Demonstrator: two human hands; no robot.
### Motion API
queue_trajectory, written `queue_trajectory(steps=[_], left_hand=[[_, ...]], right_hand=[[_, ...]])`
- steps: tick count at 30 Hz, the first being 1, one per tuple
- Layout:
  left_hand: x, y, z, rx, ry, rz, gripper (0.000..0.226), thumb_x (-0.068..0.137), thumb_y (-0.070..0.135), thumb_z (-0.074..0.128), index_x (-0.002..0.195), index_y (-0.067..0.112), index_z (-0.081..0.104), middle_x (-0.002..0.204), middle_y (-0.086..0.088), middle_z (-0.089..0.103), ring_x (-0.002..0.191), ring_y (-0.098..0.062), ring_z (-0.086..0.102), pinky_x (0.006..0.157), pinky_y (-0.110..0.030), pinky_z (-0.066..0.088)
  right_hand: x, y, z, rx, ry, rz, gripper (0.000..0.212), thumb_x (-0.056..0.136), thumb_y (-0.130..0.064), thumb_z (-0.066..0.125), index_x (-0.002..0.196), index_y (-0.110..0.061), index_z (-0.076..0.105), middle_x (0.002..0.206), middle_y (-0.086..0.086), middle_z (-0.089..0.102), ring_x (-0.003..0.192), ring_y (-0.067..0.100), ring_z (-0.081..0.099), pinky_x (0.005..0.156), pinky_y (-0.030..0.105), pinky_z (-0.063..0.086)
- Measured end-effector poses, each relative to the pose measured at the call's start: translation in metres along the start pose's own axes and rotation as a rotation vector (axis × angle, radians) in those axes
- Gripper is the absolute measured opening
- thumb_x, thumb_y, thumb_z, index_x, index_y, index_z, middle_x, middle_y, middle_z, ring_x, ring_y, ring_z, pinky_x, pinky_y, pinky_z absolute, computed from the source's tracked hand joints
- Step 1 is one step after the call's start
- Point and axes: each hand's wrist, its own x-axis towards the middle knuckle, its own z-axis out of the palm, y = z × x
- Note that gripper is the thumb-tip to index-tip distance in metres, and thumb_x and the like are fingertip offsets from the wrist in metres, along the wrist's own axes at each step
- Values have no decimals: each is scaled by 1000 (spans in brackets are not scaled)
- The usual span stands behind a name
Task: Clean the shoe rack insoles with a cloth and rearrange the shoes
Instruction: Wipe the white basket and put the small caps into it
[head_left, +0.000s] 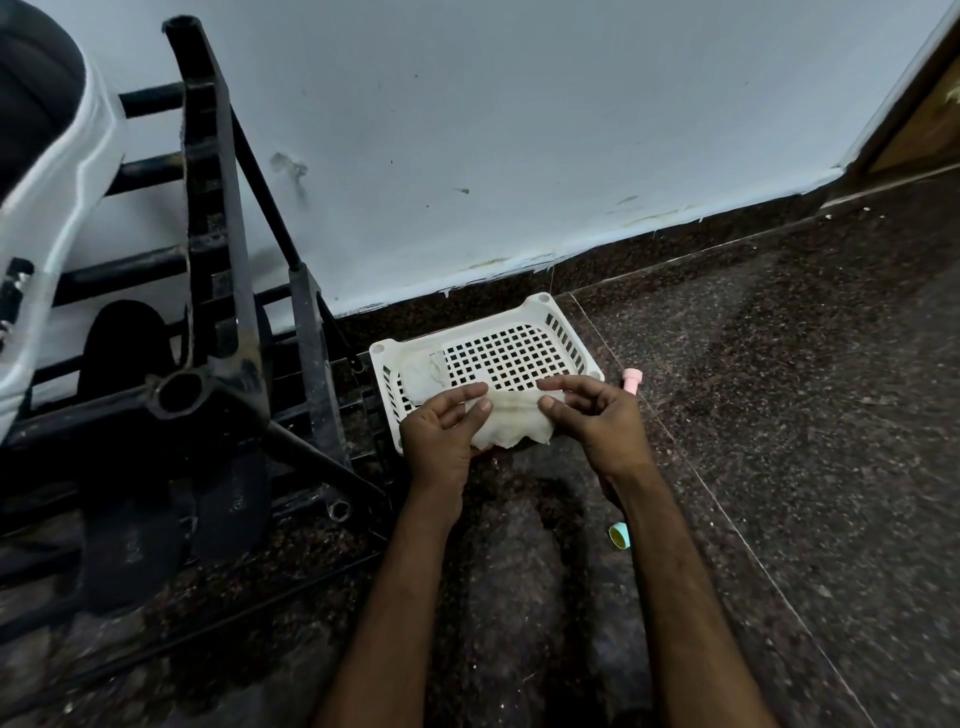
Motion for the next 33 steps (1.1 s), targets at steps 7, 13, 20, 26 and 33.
queue_trajectory(steps=[7, 13, 20, 26, 33], left_hand=[[3, -1, 2, -8, 12, 74, 24, 79, -4, 76, 97, 12, 75, 100, -12, 75, 98, -32, 71, 85, -45, 59], [5, -3, -1, 7, 19, 85, 25, 78, -4, 76, 97, 12, 75, 102, -10, 75, 103, -31, 69, 90, -46, 57], [6, -3, 0, 114, 72, 144, 21, 77, 3, 81, 94, 12, 75, 90, -5, 76, 89, -16, 72, 75, -27, 58], [9, -13, -2, 264, 189, 206, 13, 74, 14, 84, 75, 20, 73, 76, 0, 73, 72, -13, 68, 68, -28, 53], [7, -7, 5, 241, 79, 46, 19, 88, 23, 73, 93, 5, 70, 88, -3, 73, 80, -10, 66, 75, -27, 53]], right_hand=[[7, 1, -2, -205, 28, -15, 15, 81, -1, 75, 93, -10, 75, 67, 6, 67, 66, 26, 63, 71, 48, 56], [7, -1, -2, 95, 31, 33, 19, 82, 6, 70, 95, -8, 71, 77, 19, 63, 71, 23, 59, 67, 27, 53], [3, 0, -3, -84, 22, 61, 19, 83, 7, 69, 95, -7, 73, 82, 13, 73, 76, 18, 66, 73, 23, 59], [13, -5, -7, -680, 89, -33, 8, 80, -22, 79, 87, -19, 76, 80, 4, 71, 70, 17, 64, 66, 27, 52], [17, 0, 3, -244, 124, 155, 10, 85, -23, 72, 81, -14, 70, 88, 15, 74, 79, 27, 68, 84, 52, 57]])
